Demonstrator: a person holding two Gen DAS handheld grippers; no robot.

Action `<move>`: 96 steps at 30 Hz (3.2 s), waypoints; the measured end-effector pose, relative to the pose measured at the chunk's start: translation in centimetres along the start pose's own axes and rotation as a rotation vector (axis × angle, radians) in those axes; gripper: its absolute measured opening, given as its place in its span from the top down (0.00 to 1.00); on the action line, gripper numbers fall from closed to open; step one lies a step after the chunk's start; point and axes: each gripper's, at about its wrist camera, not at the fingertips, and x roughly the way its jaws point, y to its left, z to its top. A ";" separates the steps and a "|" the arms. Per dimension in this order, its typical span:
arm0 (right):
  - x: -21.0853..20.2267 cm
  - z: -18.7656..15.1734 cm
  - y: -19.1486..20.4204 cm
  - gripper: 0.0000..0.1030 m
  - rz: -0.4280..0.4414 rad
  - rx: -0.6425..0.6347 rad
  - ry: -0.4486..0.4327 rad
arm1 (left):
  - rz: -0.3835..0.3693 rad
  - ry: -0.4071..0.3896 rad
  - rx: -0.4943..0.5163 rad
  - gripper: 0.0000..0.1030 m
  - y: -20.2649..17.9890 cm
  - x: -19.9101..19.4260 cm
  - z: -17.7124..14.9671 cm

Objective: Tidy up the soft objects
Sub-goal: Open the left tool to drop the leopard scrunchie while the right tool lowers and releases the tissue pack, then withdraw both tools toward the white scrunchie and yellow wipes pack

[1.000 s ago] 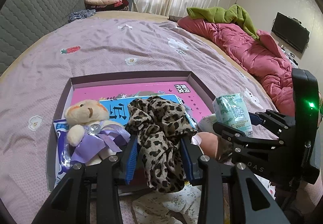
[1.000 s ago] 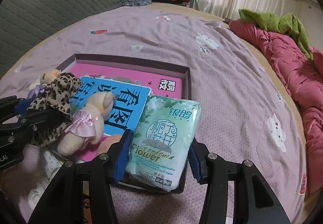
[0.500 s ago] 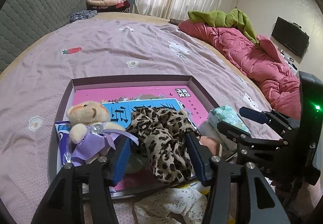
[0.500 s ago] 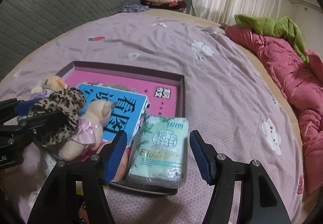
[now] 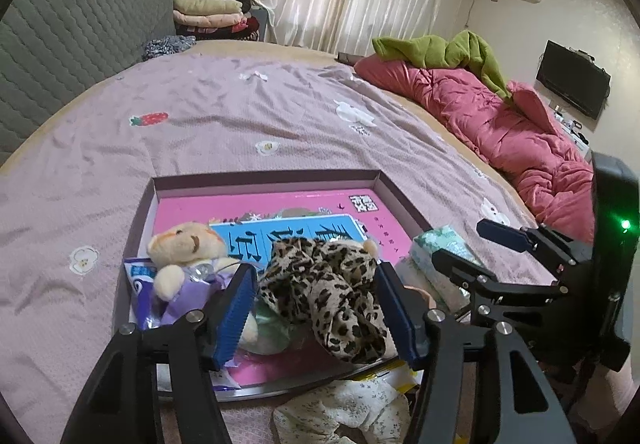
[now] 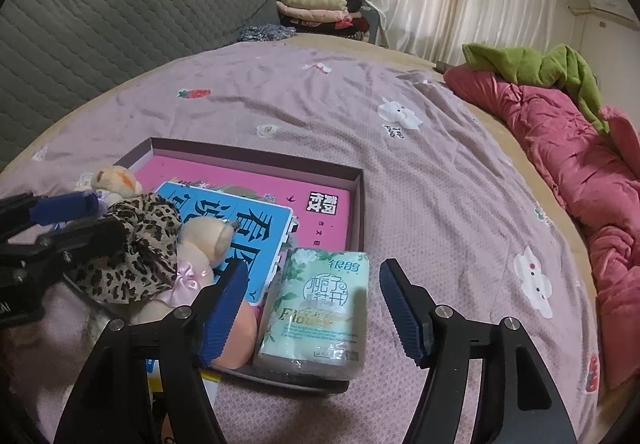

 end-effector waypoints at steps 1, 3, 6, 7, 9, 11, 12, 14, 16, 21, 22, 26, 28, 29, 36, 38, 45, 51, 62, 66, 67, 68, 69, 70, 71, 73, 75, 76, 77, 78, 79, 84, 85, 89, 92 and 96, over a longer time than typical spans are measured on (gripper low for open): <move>0.0 0.0 0.0 0.31 -0.003 -0.001 -0.002 | -0.002 -0.008 0.000 0.41 0.0 -0.3 0.1; -0.1 0.0 0.0 0.31 -0.008 -0.001 -0.006 | -0.002 -0.019 0.001 0.41 0.1 -0.7 0.4; -0.2 0.0 -0.2 0.30 -0.008 0.004 -0.008 | 0.000 -0.030 0.003 0.41 0.1 -1.1 0.6; -0.2 0.1 -0.2 0.30 -0.008 0.007 -0.011 | 0.001 -0.031 0.003 0.41 0.1 -1.2 0.6; -0.3 0.1 -0.3 0.30 -0.009 0.011 -0.016 | 0.000 -0.030 0.001 0.41 0.1 -1.1 0.6; -0.3 0.1 -0.4 0.30 -0.011 0.013 -0.020 | -0.001 -0.028 0.000 0.41 0.2 -1.2 0.7; -0.4 0.1 -0.4 0.30 -0.011 0.016 -0.024 | -0.001 -0.027 -0.001 0.41 0.2 -1.3 0.7; -0.6 0.2 -0.5 0.30 -0.007 0.021 -0.032 | 0.003 -0.030 0.001 0.41 0.2 -1.5 0.7; -0.8 0.2 -0.5 0.29 0.001 0.023 -0.044 | 0.006 -0.027 0.001 0.41 0.3 -1.5 0.7; -1.5 0.0 -0.4 0.29 0.019 0.028 -0.066 | 0.013 -0.028 0.003 0.41 0.4 -2.0 0.5; -1.6 -0.1 -0.4 0.28 0.023 0.032 -0.069 | 0.013 -0.028 0.004 0.41 0.5 -2.1 0.4; -2.1 -0.4 -0.2 0.27 0.016 0.030 -0.078 | 0.017 -0.023 0.008 0.40 0.6 -2.3 0.1; -2.4 -0.6 -0.2 0.27 0.017 0.033 -0.079 | 0.014 -0.019 0.006 0.40 0.6 -2.5 -0.2; -2.6 -0.7 -0.1 0.27 0.015 0.036 -0.084 | 0.014 -0.018 0.007 0.40 0.5 -2.6 -0.3; -4.3 -1.9 0.6 0.26 0.019 0.031 -0.093 | 0.021 -0.022 0.019 0.40 0.4 -3.8 -1.2; -4.9 -2.3 1.0 0.26 0.017 0.022 -0.095 | 0.026 -0.020 0.018 0.40 0.5 -4.2 -1.5; -6.6 -3.5 2.3 0.26 0.035 0.017 -0.098 | 0.038 0.000 0.016 0.40 0.5 -5.1 -2.7; -7.6 -4.6 2.9 0.26 0.038 0.023 -0.082 | 0.042 0.009 0.014 0.40 0.3 -5.9 -3.5; -9.1 -7.2 4.8 0.26 0.090 0.060 -0.014 | 0.040 0.082 0.040 0.40 -0.8 -5.4 -5.6; -9.1 -8.1 5.8 0.26 0.096 0.046 0.017 | 0.047 0.094 0.040 0.40 -0.7 -5.6 -6.1; -9.1 -8.4 6.0 0.26 0.101 0.045 0.025 | 0.044 0.099 0.035 0.40 -0.6 -5.7 -6.2; -9.0 -8.7 6.3 0.26 0.105 0.044 0.037 | 0.042 0.106 0.030 0.40 -0.6 -5.7 -6.3; -8.9 -9.0 6.5 0.26 0.107 0.040 0.048 | 0.040 0.112 0.029 0.40 -0.6 -5.7 -6.4; -8.9 -9.4 6.9 0.26 0.109 0.035 0.059 | 0.037 0.119 0.026 0.40 -0.5 -5.7 -6.6; -8.7 -9.7 7.3 0.26 0.112 0.030 0.075 | 0.035 0.123 0.023 0.40 -0.5 -5.7 -6.7; -8.6 -10.1 7.8 0.26 0.116 0.025 0.088 | 0.027 0.135 0.014 0.40 -0.4 -5.7 -6.9; -8.4 -10.5 8.2 0.26 0.120 0.020 0.101 | 0.018 0.146 0.005 0.40 -0.3 -5.7 -7.1; -8.2 -10.6 8.4 0.26 0.122 0.017 0.106 | 0.011 0.152 0.000 0.40 -0.3 -5.6 -7.2; -8.0 -10.8 8.6 0.26 0.121 0.014 0.114 | 0.003 0.156 -0.004 0.40 -0.3 -5.5 -7.3; -7.9 -10.9 8.8 0.26 0.113 0.012 0.118 | -0.003 0.159 -0.007 0.40 -0.3 -5.5 -7.3; -7.7 -11.0 8.8 0.26 0.113 0.014 0.122 | -0.023 0.164 -0.013 0.40 -0.3 -5.4 -7.4; -6.6 -11.5 8.8 0.26 0.121 0.046 0.157 | -0.086 0.195 -0.037 0.40 -0.3 -4.6 -7.8; -6.3 -11.5 8.8 0.26 0.122 0.050 0.162 | -0.089 0.205 -0.038 0.40 -0.3 -4.3 -7.9; -5.6 -11.6 9.2 0.26 0.131 0.056 0.175 | -0.113 0.230 -0.059 0.40 -0.3 -3.3 -8.1; -5.1 -11.6 9.6 0.26 0.148 0.062 0.181 | -0.112 0.247 -0.072 0.40 -0.2 -2.6 -8.3; -4.3 -11.7 10.0 0.23 0.128 0.051 0.185 | -0.103 0.273 -0.077 0.40 -0.2 -1.4 -8.4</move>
